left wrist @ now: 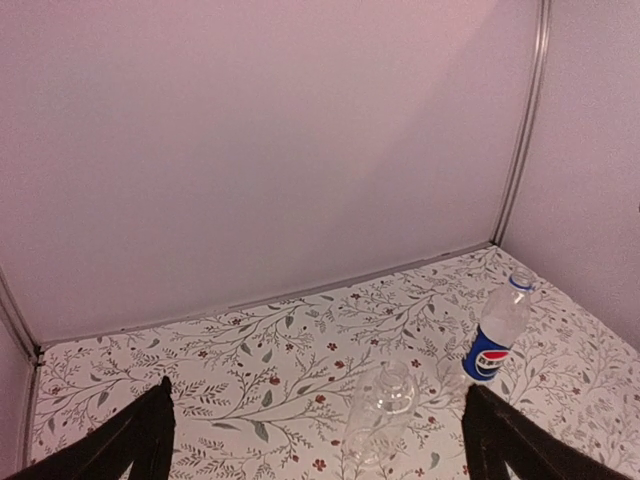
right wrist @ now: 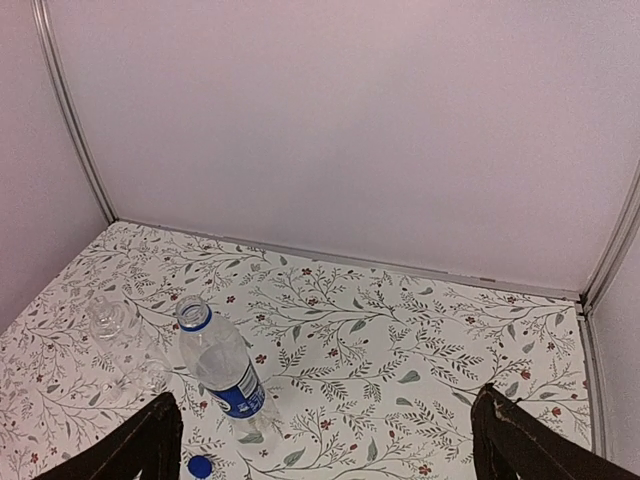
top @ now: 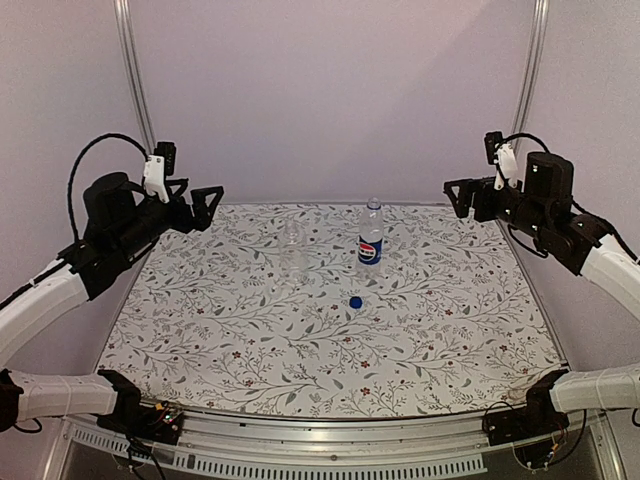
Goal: Unscrew the bottle caps
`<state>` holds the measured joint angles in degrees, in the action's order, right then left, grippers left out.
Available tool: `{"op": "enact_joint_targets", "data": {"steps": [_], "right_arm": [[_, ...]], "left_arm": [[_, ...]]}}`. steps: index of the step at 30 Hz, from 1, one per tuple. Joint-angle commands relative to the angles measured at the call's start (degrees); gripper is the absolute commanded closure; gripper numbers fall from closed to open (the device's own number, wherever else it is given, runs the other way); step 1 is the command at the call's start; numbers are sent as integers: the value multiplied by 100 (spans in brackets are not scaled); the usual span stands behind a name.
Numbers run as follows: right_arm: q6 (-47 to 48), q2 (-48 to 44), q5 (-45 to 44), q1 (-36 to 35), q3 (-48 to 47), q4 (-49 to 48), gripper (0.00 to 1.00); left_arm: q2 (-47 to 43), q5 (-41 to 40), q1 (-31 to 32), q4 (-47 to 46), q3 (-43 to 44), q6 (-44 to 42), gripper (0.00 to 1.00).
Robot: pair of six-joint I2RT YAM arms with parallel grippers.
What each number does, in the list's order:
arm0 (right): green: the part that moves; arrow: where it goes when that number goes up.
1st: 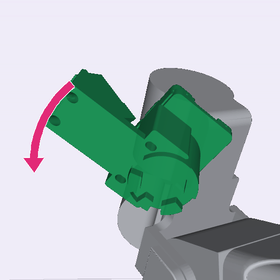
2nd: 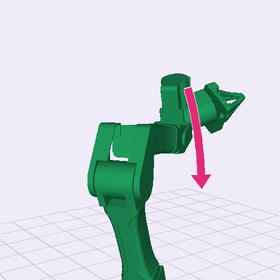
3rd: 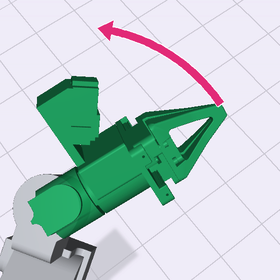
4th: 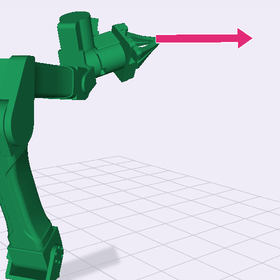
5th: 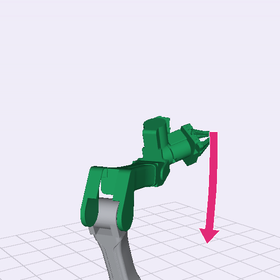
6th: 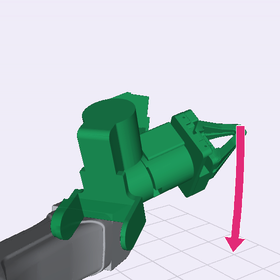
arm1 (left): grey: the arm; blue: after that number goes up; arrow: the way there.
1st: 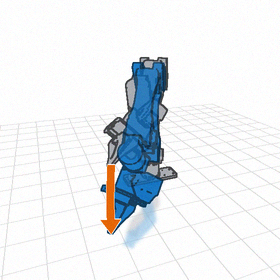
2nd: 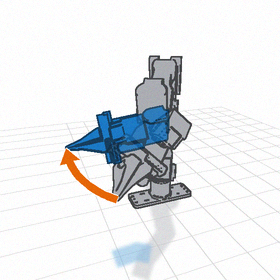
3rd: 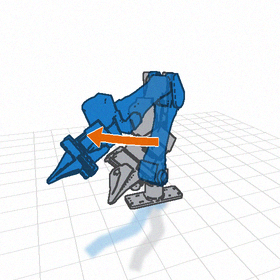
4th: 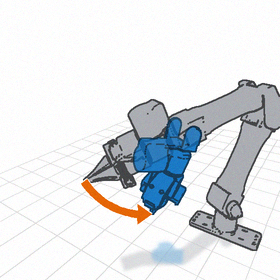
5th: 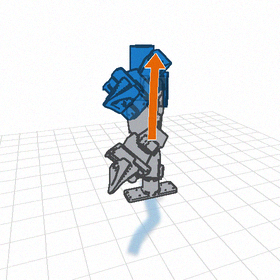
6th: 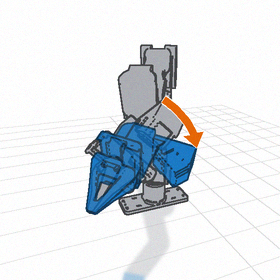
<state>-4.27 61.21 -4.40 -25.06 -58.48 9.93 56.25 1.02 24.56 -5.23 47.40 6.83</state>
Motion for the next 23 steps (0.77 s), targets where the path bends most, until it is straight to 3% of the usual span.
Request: {"op": "enact_joint_targets", "data": {"steps": [1,23], "right_arm": [[-56,22,-35,19,73,-176,1],[-56,83,30,19,102,-141,1]], "left_arm": [[-21,4,-71,-66,-47,-90,0],[-13,47,-76,-57,-53,-88,0]]}}
